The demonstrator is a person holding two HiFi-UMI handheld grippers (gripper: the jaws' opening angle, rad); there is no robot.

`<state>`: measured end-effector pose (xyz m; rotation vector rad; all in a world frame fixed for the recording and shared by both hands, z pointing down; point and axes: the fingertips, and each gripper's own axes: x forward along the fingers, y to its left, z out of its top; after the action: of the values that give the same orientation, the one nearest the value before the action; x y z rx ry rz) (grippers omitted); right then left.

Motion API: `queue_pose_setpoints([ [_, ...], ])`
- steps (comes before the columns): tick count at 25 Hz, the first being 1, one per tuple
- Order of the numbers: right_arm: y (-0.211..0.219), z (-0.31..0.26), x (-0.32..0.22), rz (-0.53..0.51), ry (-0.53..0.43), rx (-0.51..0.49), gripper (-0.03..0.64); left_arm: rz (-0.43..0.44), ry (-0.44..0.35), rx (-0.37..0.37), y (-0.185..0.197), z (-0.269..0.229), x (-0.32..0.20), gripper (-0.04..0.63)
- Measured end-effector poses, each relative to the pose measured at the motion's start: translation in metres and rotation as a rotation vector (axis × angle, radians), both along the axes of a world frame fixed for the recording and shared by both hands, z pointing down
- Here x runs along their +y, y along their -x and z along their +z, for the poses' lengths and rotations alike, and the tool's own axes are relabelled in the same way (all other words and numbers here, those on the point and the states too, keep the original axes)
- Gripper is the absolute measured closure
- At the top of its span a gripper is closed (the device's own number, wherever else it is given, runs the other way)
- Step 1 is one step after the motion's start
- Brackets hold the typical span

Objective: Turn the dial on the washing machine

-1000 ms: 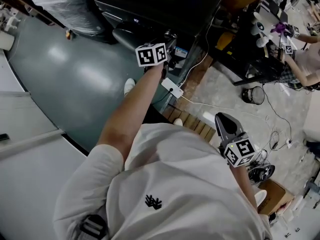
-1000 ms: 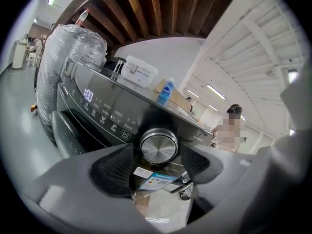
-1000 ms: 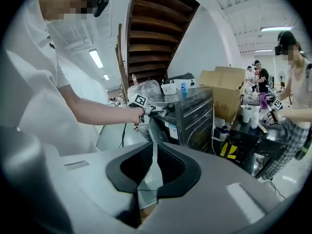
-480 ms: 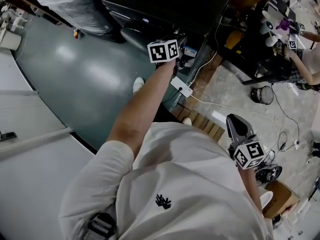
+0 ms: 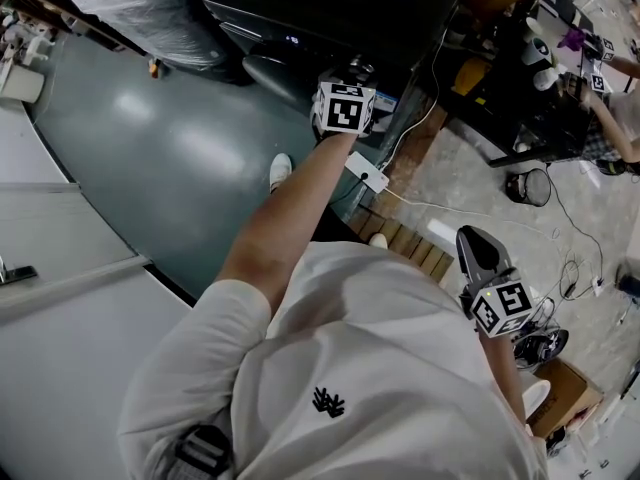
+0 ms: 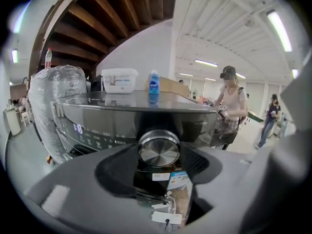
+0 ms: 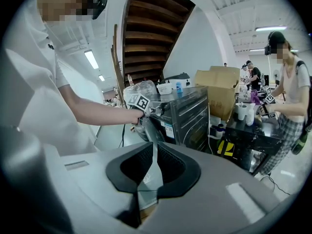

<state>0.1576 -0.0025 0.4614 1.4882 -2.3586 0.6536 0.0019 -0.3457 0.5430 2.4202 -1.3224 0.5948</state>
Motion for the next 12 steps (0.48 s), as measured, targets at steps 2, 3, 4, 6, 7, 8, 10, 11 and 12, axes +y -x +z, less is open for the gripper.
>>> queue_pose_setpoints([
  [2,-0.001,0.0,0.001,0.006,0.002,-0.001,0.589,0.012,-0.002,0.006,0.0,0.0,0.001,0.273],
  [3,-0.002,0.0,0.001,0.009,0.002,0.0,0.589,0.012,0.005,0.025,0.001,0.001,0.001,0.273],
  [4,-0.003,-0.001,0.001,0.011,0.002,0.0,0.589,0.006,0.018,0.056,0.002,0.003,0.0,0.273],
  [6,-0.003,0.0,0.0,0.014,-0.001,0.0,0.589,-0.021,0.055,0.144,0.006,0.002,-0.001,0.272],
  [7,-0.004,0.0,0.0,0.015,-0.002,0.0,0.589,-0.04,0.081,0.2,0.008,0.001,-0.001,0.267],
  [8,-0.003,0.0,-0.001,0.014,-0.003,0.0,0.589,-0.06,0.109,0.262,0.01,0.001,-0.001,0.261],
  [10,-0.002,0.001,-0.003,0.012,-0.004,0.0,0.59,-0.094,0.166,0.38,0.013,0.003,-0.002,0.256],
  [11,-0.001,0.001,-0.003,0.012,-0.004,-0.001,0.589,-0.106,0.19,0.43,0.014,0.004,-0.002,0.253],
  [12,0.001,0.001,-0.003,0.011,-0.004,-0.001,0.59,-0.115,0.211,0.475,0.014,0.005,-0.002,0.25],
])
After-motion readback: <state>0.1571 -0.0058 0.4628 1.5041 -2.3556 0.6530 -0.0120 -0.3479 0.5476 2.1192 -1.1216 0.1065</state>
